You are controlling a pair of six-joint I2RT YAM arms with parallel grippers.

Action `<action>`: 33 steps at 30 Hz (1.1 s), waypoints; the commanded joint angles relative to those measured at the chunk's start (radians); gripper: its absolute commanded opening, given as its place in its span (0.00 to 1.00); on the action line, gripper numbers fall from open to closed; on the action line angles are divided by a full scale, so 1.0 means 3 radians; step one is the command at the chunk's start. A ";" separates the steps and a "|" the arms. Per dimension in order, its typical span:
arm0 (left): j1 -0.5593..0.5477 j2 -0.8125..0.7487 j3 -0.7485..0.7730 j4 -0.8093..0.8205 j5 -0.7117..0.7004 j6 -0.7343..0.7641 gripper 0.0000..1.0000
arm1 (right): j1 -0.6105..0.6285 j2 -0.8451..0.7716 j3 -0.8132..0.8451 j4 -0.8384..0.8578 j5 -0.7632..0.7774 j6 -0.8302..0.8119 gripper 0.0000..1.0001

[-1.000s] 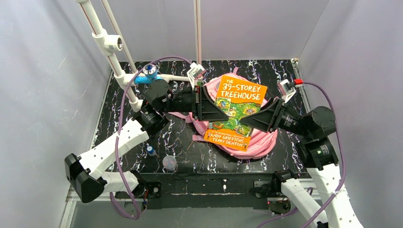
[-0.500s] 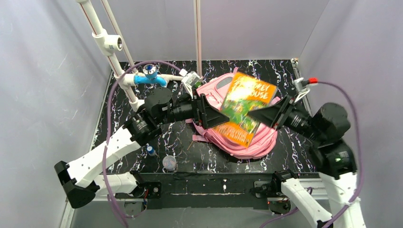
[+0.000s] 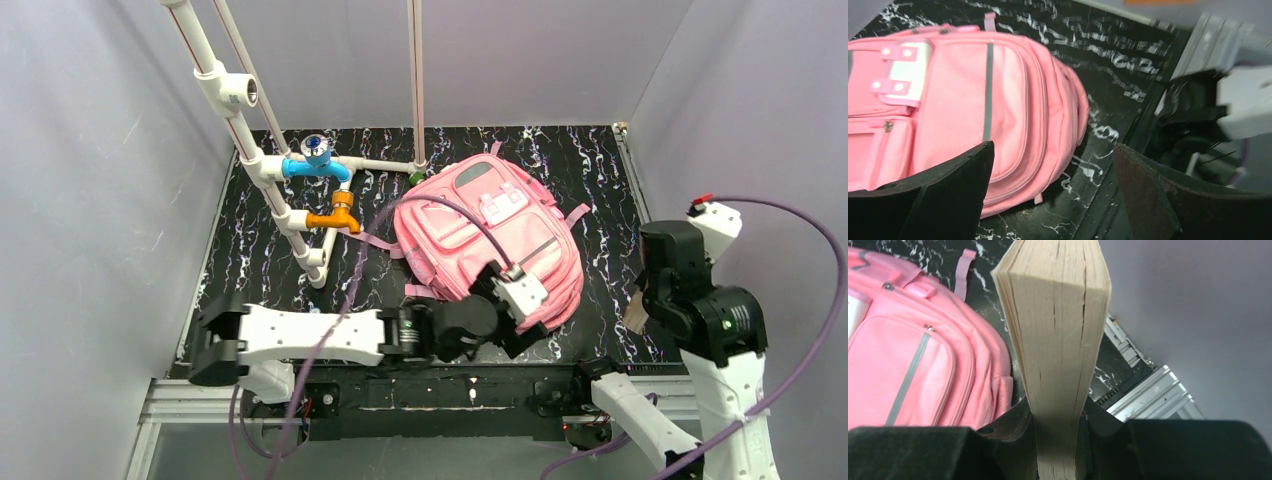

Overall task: Pack the student bag
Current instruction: Place the book in the student bag.

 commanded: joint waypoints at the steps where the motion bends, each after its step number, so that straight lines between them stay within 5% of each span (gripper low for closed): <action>1: -0.0008 0.0469 -0.0174 0.0781 -0.0158 0.0573 0.81 | 0.0007 -0.0326 0.0199 0.0008 0.0512 0.0016 0.01; 6: 0.0000 0.1166 0.0061 0.0903 -0.0088 0.0735 0.72 | 0.0005 -0.0648 0.0248 0.0172 0.0137 -0.0064 0.01; 11: 0.0172 0.1504 0.0171 0.0960 -0.0135 0.0660 0.48 | 0.0005 -0.0665 0.0356 0.0145 -0.0098 -0.0111 0.01; 20: 0.0330 0.1777 0.0358 0.0860 0.0053 0.0646 0.55 | 0.0006 -0.0734 0.0320 0.0157 -0.0279 -0.0162 0.01; 24: 0.0330 0.1846 0.0393 0.0804 0.0203 0.0615 0.68 | 0.0005 -0.0728 0.0298 0.0189 -0.0385 -0.0155 0.01; 27: 0.0330 0.1946 0.0478 0.0709 0.0080 0.0685 0.63 | 0.0005 -0.0733 0.0276 0.0198 -0.0473 -0.0163 0.01; 29: 0.0334 0.1996 0.0531 0.0653 -0.0009 0.0759 0.52 | 0.0005 -0.0733 0.0283 0.0187 -0.0499 -0.0164 0.01; 32: 0.0368 0.1944 0.0562 0.0605 -0.0187 0.0739 0.03 | 0.0005 -0.0711 0.0323 0.0127 -0.0532 -0.0168 0.01; 33: 0.0376 0.1889 0.0577 0.0580 -0.0269 0.0717 0.00 | 0.0005 -0.0701 0.0336 0.0100 -0.0560 -0.0180 0.01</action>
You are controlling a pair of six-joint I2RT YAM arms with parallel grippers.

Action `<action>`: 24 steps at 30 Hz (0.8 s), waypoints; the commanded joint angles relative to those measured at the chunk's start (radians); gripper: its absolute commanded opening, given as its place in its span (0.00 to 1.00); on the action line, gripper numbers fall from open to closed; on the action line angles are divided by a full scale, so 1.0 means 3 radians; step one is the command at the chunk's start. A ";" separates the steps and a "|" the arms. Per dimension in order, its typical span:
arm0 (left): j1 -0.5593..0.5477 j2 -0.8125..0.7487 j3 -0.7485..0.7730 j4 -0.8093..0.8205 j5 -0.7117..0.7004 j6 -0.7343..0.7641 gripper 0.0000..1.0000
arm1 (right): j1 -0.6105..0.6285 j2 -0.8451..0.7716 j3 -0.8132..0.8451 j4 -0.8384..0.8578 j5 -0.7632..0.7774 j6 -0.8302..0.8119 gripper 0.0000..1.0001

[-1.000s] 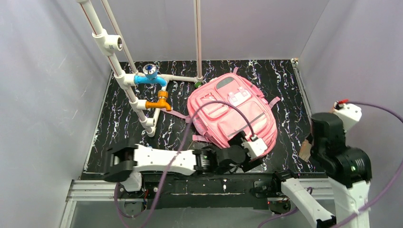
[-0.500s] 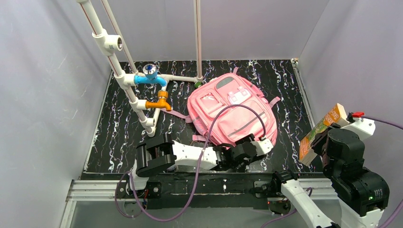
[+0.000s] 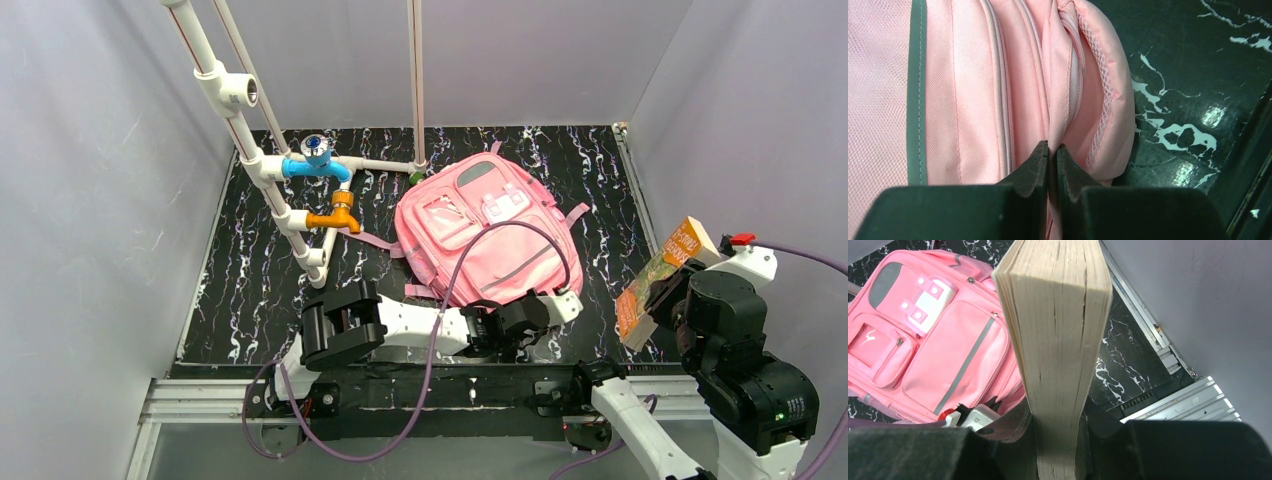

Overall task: Pack the student bag
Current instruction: Place the book in the student bag.

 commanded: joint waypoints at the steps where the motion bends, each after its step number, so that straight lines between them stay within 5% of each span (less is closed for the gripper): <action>1: 0.0065 -0.0191 0.0149 -0.0179 -0.0375 -0.0010 0.00 | 0.0005 -0.0010 0.0105 0.0171 -0.0096 -0.0062 0.01; 4: 0.0105 -0.0472 0.0318 -0.0579 -0.0276 -0.0213 0.00 | 0.0009 0.0008 0.0096 0.0120 -0.0372 -0.0111 0.01; 11: 0.0598 -0.1024 0.0571 -0.1415 0.1088 -0.1291 0.00 | 0.0133 0.0065 -0.0186 0.0194 -0.1500 0.0299 0.01; 16: 0.0936 -0.1178 0.0450 -0.1410 0.2006 -0.1772 0.00 | 0.0251 0.0026 -0.0355 0.0306 -0.1698 0.0552 0.01; 19: 0.1144 -0.1323 0.0091 -0.0840 0.2651 -0.2173 0.00 | 0.0326 -0.0044 -0.0454 0.0244 -0.1938 0.0599 0.01; 24: 0.1169 -0.1259 0.0155 -0.0833 0.2906 -0.2129 0.00 | 0.0347 -0.0302 -0.0709 0.0159 -0.2203 0.0729 0.01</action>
